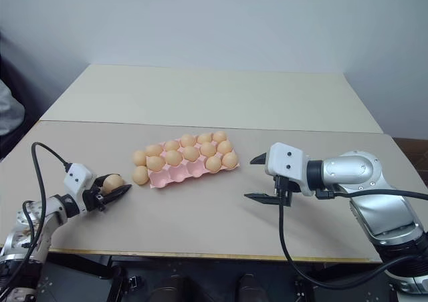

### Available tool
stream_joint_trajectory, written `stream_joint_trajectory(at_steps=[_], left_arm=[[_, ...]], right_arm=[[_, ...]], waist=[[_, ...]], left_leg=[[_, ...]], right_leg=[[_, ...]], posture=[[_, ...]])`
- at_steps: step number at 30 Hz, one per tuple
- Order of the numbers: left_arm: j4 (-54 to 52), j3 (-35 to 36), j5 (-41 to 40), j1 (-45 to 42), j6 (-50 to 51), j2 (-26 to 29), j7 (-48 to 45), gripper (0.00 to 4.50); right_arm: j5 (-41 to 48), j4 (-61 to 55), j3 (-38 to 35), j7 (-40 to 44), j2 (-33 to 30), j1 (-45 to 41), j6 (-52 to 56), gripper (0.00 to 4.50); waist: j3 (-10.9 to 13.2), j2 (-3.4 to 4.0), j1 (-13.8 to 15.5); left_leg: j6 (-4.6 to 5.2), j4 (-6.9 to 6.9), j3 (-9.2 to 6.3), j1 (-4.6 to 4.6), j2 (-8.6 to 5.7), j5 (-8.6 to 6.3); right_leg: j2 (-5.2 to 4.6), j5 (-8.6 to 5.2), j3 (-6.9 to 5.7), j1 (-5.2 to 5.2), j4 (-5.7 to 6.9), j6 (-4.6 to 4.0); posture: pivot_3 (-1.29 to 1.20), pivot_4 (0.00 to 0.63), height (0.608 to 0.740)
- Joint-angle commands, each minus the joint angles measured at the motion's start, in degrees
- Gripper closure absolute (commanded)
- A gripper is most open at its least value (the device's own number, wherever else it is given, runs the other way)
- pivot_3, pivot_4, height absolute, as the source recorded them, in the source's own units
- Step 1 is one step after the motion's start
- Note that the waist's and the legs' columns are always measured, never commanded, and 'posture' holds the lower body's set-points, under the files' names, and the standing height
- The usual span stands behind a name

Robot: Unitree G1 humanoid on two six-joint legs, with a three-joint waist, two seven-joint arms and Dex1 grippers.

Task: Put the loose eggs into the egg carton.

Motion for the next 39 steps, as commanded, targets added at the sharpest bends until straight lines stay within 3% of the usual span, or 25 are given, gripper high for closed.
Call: stream_joint_trajectory(at_steps=[1,7,11,17,28,39], left_arm=[[-2.56,1.27,-0.44,1.7,-0.14,1.09,0.03,1.8],[-7.04,3.55,-2.58,4.93,1.06,2.57,-0.94,1.8],[-15.87,7.98,-9.66,6.79,4.32,5.23,-4.9,1.8],[-20.83,4.52,-14.0,0.05,6.47,5.9,-8.96,1.8],[0.07,-14.55,-5.8,-25.01,1.06,-6.35,-18.23,1.8],[19.2,-18.94,1.31,-35.92,-9.64,-14.4,-22.09,1.8]], right_arm=[[-0.24,-1.16,-0.75,-0.5,-0.38,-0.31,-0.76,0.0],[-0.55,-1.27,-0.59,-0.86,-0.01,-0.19,-0.78,0.0],[-0.4,-1.86,-1.28,-1.09,-0.32,0.36,-0.73,0.0],[0.01,-4.13,-2.14,-2.99,-0.18,1.05,0.57,0.0],[0.32,-11.66,-6.35,-9.88,0.18,6.58,5.24,0.0],[0.84,-18.19,-11.29,-14.76,-0.34,11.57,10.29,0.0]], waist=[[0.0,0.0,-0.04],[0.0,0.0,-0.07],[0.03,-0.06,-0.11],[0.03,-0.06,0.63],[-0.03,-0.17,0.47],[-0.03,-0.2,0.32]], left_leg=[[0.0,0.0,0.0,0.0,0.0,0.0],[0.0,0.0,0.0,0.0,0.03,0.0],[-0.01,0.0,-0.01,-0.05,0.07,0.0],[-0.06,0.0,0.0,-0.02,-0.02,-0.03],[0.04,0.06,-0.01,-0.07,-0.13,0.01],[0.06,0.15,-0.11,-0.1,-0.15,0.02]], right_leg=[[0.0,0.0,0.01,0.0,0.0,-0.01],[0.01,-0.1,0.0,-0.02,0.0,-0.18],[0.02,-0.11,-0.03,-0.06,-0.01,-0.19],[-0.06,-0.12,-0.04,0.01,-0.01,-0.19],[0.03,0.13,0.03,0.1,-0.09,0.25],[0.03,0.16,0.03,0.13,-0.07,0.3]], posture=[[0.0,0.15,0.74],[0.0,0.15,0.74],[0.0,0.15,0.74],[0.0,0.15,0.74],[0.0,0.15,0.74],[0.0,0.15,0.74]])
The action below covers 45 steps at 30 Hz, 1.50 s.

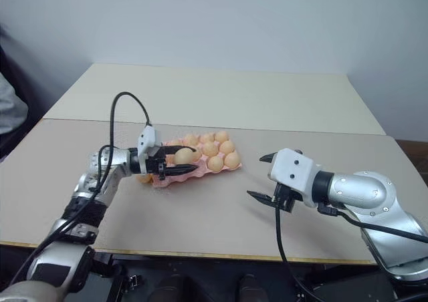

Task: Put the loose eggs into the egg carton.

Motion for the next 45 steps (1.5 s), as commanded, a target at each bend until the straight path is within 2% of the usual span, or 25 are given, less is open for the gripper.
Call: stream_joint_trajectory(at_steps=[1,2,3,4,8,14,18,25,30,35,38,45], left_arm=[[3.99,-0.13,1.83,-3.24,-2.64,-0.95,-0.37,1.8],[5.66,-0.25,2.54,-4.12,-2.35,-1.26,0.08,1.8],[7.39,-0.15,3.1,-4.92,-2.51,-1.66,0.71,1.38],[8.59,0.25,3.27,-5.34,-3.46,-2.11,1.0,1.24],[9.85,1.48,2.86,-6.08,-5.66,-3.02,0.52,0.03],[4.15,4.07,-0.88,-4.45,-4.2,-0.99,-3.14,0.03],[-3.79,6.0,-1.46,0.23,-1.74,3.66,-2.39,0.03],[-25.18,16.56,-3.91,19.12,7.21,16.24,4.4,0.03],[-35.37,25.48,-6.76,33.05,12.29,21.02,7.96,0.03],[-44.47,35.28,-9.64,45.95,16.62,21.74,11.26,0.03],[-50.77,41.85,-11.53,54.42,18.09,20.27,12.52,0.03],[-56.39,44.68,-12.82,60.47,19.03,18.44,16.06,0.03]], right_arm=[[0.21,-2.54,-2.73,-1.71,-0.76,0.54,1.0,0.0],[0.11,-2.84,-2.94,-2.07,-0.84,0.88,1.21,0.0],[-0.03,-3.08,-3.09,-2.44,-0.88,1.16,1.37,0.0],[-0.04,-3.23,-3.18,-2.75,-0.88,1.31,1.52,0.0],[0.55,-3.06,-3.67,-3.3,-0.5,1.63,1.71,0.0],[0.32,-1.42,-3.15,-3.23,-0.72,1.45,0.83,0.0],[0.78,-0.4,-2.57,-1.9,-1.12,0.22,-0.12,0.0],[6.71,0.68,-2.14,4.42,-1.74,-3.69,-1.06,0.0],[9.11,2.14,-0.67,8.21,-2.33,-6.33,-2.17,0.0],[9.43,4.15,1.26,10.76,-1.54,-7.76,-4.73,0.0],[8.01,8.13,5.04,13.01,-0.77,-10.96,-6.98,0.0],[6.22,14.44,8.29,16.98,-0.22,-15.53,-11.54,0.0]], waist=[[0.0,0.0,-0.04],[0.0,0.0,-0.03],[0.0,0.0,-0.01],[0.01,-0.01,0.01],[0.01,-0.02,-0.01],[0.01,-0.02,-0.09],[0.01,-0.01,-0.6],[0.03,-0.04,-1.57],[0.03,-0.06,-1.28],[0.03,-0.08,-1.02],[0.03,-0.1,-1.3],[0.03,-0.1,-0.89]], left_leg=[[0.0,0.0,0.0,0.0,0.0,0.0],[0.0,0.0,0.0,0.0,0.0,0.0],[0.0,0.0,-0.01,0.0,0.0,0.0],[0.0,0.0,-0.02,-0.01,0.0,0.0],[0.0,0.0,-0.03,-0.03,-0.01,0.0],[0.0,0.0,-0.04,-0.04,0.0,0.0],[0.0,0.0,-0.05,-0.01,0.01,0.0],[0.0,-0.01,-0.07,0.01,0.08,-0.01],[-0.01,-0.02,-0.05,0.07,0.11,-0.01],[-0.03,-0.02,0.0,0.04,0.12,-0.02],[-0.07,-0.03,0.04,0.05,0.15,-0.05],[-0.44,-0.04,0.04,0.08,0.15,-0.27]], right_leg=[[0.0,0.0,0.01,0.0,0.0,0.0],[0.0,0.0,0.0,0.0,0.0,0.01],[0.01,0.0,0.0,-0.01,0.0,0.01],[0.01,0.0,-0.01,0.0,0.01,0.01],[-0.01,0.0,-0.01,0.0,-0.01,0.02],[0.01,0.01,-0.02,-0.02,0.0,0.02],[0.0,0.01,0.01,-0.02,0.01,0.02],[0.02,0.0,0.0,-0.04,0.03,0.02],[-0.05,-0.21,-0.03,-0.02,0.04,-0.33],[-0.11,-0.22,-0.03,-0.06,-0.02,-0.35],[-0.11,-0.23,-0.01,-0.11,-0.03,-0.36],[-0.1,-0.23,-0.04,-0.1,0.0,-0.4]], posture=[[0.0,0.15,0.74],[0.0,0.15,0.74],[0.0,0.15,0.74],[0.0,0.15,0.74],[0.0,0.15,0.74],[0.0,0.15,0.74],[0.0,0.15,0.74],[0.0,0.15,0.74],[0.0,0.15,0.74],[0.0,0.15,0.74],[0.0,0.15,0.74],[0.0,0.15,0.74]])
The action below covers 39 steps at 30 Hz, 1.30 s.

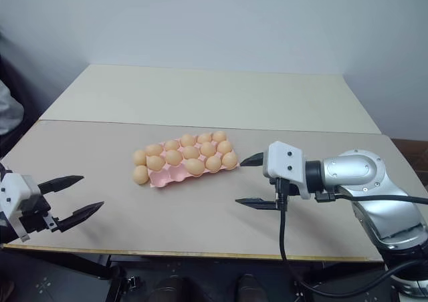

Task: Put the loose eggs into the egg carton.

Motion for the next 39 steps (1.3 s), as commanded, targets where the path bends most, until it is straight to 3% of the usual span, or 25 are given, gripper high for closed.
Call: stream_joint_trajectory(at_steps=[1,11,14,21,25,33,39], left_arm=[[-2.62,2.89,-1.3,1.35,0.17,-0.24,1.51,0.03],[3.47,5.39,-1.86,4.12,-6.4,-1.94,-0.89,0.03],[7.87,3.31,-1.92,3.05,-8.38,-1.76,-3.33,0.03],[23.7,-9.37,3.15,-12.48,-14.01,-1.28,-4.79,0.03],[32.61,-15.26,6.47,-20.58,-17.94,-1.46,-5.85,0.03],[44.91,-23.57,8.39,-31.99,-21.53,-2.7,-11.54,0.03],[52.77,-26.63,11.04,-39.0,-24.56,-4.73,-10.55,0.03]], right_arm=[[-0.77,1.52,0.5,1.52,0.34,-1.83,-2.95,0.0],[-1.15,2.63,-0.05,3.02,-0.04,-2.39,-3.85,0.0],[-0.46,1.06,-1.18,2.62,-0.85,-1.17,-2.54,0.0],[-0.19,-1.37,-2.11,0.4,-1.37,0.41,-0.54,0.0],[-0.16,-2.76,-3.38,-0.64,-2.11,1.62,0.44,0.0],[-0.36,-5.72,-5.03,-4.02,-2.64,3.87,2.6,0.0],[-0.06,-7.79,-6.54,-6.1,-2.76,5.6,3.85,0.0]], waist=[[0.0,-0.01,0.01],[0.0,0.0,-0.01],[0.0,0.0,0.01],[-0.03,-0.01,1.13],[-0.04,-0.03,0.94],[-0.04,-0.04,0.83],[-0.05,-0.06,0.9]], left_leg=[[0.0,0.0,0.0,0.0,0.0,0.0],[0.31,-0.02,0.03,-0.02,0.02,0.18],[0.28,-0.03,0.04,-0.02,0.02,0.17],[0.0,-0.03,0.03,0.0,-0.02,0.0],[0.39,-0.03,0.05,-0.07,-0.02,0.23],[0.43,-0.04,0.08,-0.06,0.02,0.21],[0.44,-0.03,0.08,-0.06,-0.02,0.21]], right_leg=[[0.01,0.0,0.0,0.0,-0.01,0.0],[0.02,-0.01,0.0,-0.04,-0.01,-0.03],[0.02,-0.02,0.0,-0.06,-0.01,-0.04],[-0.01,-0.01,-0.06,0.0,0.01,-0.04],[0.02,0.0,-0.04,-0.02,-0.01,-0.04],[0.06,0.08,-0.03,-0.04,0.02,0.06],[0.04,0.1,-0.01,-0.01,0.01,0.09]], posture=[[0.0,0.15,0.74],[0.0,0.15,0.74],[0.0,0.15,0.74],[0.0,0.15,0.74],[0.0,0.15,0.74],[0.0,0.15,0.74],[0.0,0.15,0.74]])
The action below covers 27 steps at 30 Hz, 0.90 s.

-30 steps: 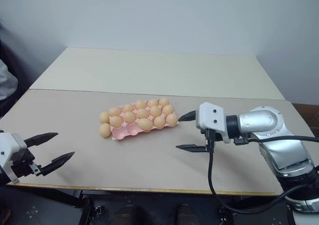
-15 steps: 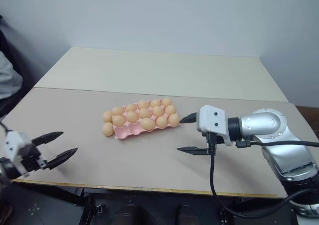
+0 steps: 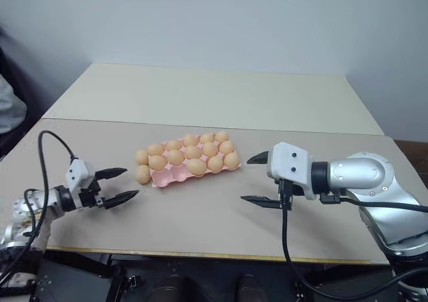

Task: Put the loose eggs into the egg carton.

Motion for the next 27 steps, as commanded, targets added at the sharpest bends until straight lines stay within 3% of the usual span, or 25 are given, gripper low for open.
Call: stream_joint_trajectory(at_steps=[1,14,18,22,27], left_arm=[[2.86,-1.01,0.94,-3.65,-1.63,-1.02,0.6,0.03],[10.26,-4.11,4.96,-9.61,-4.6,-5.12,4.35,0.03],[11.15,-3.53,4.53,-9.81,-5.53,-5.52,4.19,0.92],[9.74,-2.76,2.85,-9.05,-4.84,-5.36,2.88,2.16],[5.7,-3.21,3.39,-6.15,-2.76,-1.42,1.29,2.24]], right_arm=[[1.06,-2.48,-2.82,-1.15,-0.87,0.53,0.78,0.0],[0.04,-3.08,-3.08,-3.14,-1.28,1.34,0.87,0.0],[-0.27,-2.75,-2.8,-3.28,-1.21,1.29,0.58,0.0],[-0.65,-2.26,-2.29,-3.21,-1.11,0.93,0.23,0.0],[-0.81,-1.99,-2.06,-3.02,-1.0,0.67,0.1,0.0]], waist=[[0.0,0.0,0.01],[-0.01,-0.03,-0.02],[-0.02,-0.03,-0.01],[-0.01,-0.03,-0.02],[-0.01,-0.03,-0.31]], left_leg=[[0.0,0.0,0.0,0.0,0.0,0.0],[0.01,0.0,-0.03,-0.01,-0.03,0.01],[0.02,0.01,-0.03,-0.01,-0.04,0.01],[0.02,0.01,-0.03,-0.01,-0.03,0.01],[0.02,0.01,-0.04,-0.01,-0.02,0.01]], right_leg=[[0.01,0.03,0.0,0.0,0.0,0.05],[0.01,0.14,0.01,0.02,0.01,0.25],[0.01,0.15,0.02,0.04,0.01,0.26],[0.01,0.15,0.01,0.04,0.01,0.26],[0.03,0.15,0.02,0.02,0.01,0.26]], posture=[[0.0,0.15,0.74],[0.0,0.15,0.74],[0.0,0.15,0.74],[0.0,0.15,0.74],[0.0,0.15,0.74]])
